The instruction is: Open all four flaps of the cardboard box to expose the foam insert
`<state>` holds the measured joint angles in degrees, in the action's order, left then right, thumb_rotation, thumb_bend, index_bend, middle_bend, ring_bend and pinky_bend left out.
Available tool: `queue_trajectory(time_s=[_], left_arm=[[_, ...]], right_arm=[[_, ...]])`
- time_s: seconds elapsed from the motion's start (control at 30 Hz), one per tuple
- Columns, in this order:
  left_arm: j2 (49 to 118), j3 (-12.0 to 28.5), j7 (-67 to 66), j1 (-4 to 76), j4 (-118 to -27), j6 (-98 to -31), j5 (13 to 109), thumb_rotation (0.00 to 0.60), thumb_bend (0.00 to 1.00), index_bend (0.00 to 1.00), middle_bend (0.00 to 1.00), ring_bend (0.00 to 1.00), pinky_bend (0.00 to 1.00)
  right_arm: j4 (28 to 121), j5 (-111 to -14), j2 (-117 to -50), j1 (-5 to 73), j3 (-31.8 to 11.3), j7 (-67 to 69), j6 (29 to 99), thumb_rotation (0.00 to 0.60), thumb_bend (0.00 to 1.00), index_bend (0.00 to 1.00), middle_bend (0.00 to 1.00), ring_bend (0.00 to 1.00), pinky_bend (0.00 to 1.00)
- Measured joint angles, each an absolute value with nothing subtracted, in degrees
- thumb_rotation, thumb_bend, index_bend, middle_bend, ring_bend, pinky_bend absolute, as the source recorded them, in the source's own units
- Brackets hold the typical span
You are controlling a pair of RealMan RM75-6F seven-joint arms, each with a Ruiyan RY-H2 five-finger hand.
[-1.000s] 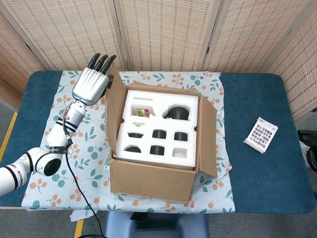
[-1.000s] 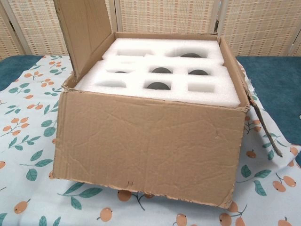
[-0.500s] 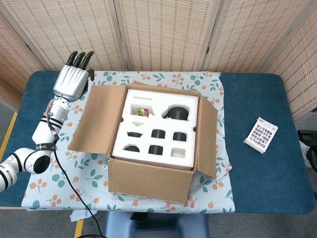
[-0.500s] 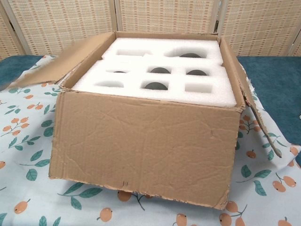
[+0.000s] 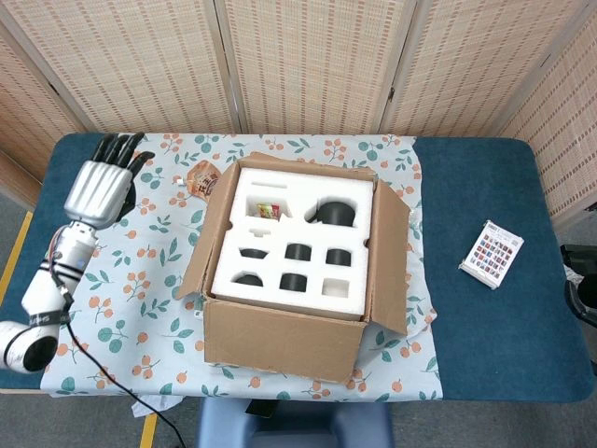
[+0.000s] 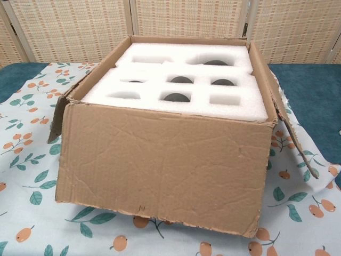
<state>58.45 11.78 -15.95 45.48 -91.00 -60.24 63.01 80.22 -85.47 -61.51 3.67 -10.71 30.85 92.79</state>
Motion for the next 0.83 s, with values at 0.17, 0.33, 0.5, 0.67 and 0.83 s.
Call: queue_trajectory(time_s=[0.17, 0.33, 0.5, 0.67, 0.83], left_arm=[[57.0, 7.5, -11.7, 35.3, -95.2, -70.8, 68.6, 0.6, 0.59, 0.05, 0.04, 0.0, 0.0], [57.6, 3.4, -7.1, 25.5, -96.4, -80.3, 72.4, 0.6, 0.42, 0.03, 0.03, 0.0, 0.0], [60.8, 0.5, -3.3, 16.9, -94.3, -88.4, 75.0, 0.6, 0.35, 0.01, 0.02, 0.0, 0.0], [65.2, -0.5, -1.9, 12.2, -89.4, -92.5, 76.8, 0.6, 0.29, 0.0, 0.0, 0.0, 0.0], [65.7, 0.2, -0.8, 11.3, -88.1, -92.9, 78.4, 0.6, 0.29, 0.0, 0.0, 0.0, 0.0]], right_arm=[[81.4, -84.9, -62.3, 4.6, -10.4, 22.7, 91.1, 0.399, 0.47, 0.24, 0.0, 0.0, 0.0], [82.9, -83.2, -63.9, 5.7, -10.0, 13.4, 88.2, 0.492, 0.47, 0.19, 0.0, 0.0, 0.0], [85.2, -80.5, -65.1, 6.5, -9.7, 3.9, 85.7, 0.566, 0.47, 0.13, 0.0, 0.0, 0.0], [88.3, -78.9, -65.6, 7.1, -9.3, -0.6, 83.6, 0.589, 0.47, 0.13, 0.0, 0.0, 0.0], [89.5, -79.7, -65.2, 7.5, -8.6, 1.2, 82.6, 0.589, 0.47, 0.13, 0.0, 0.0, 0.0]])
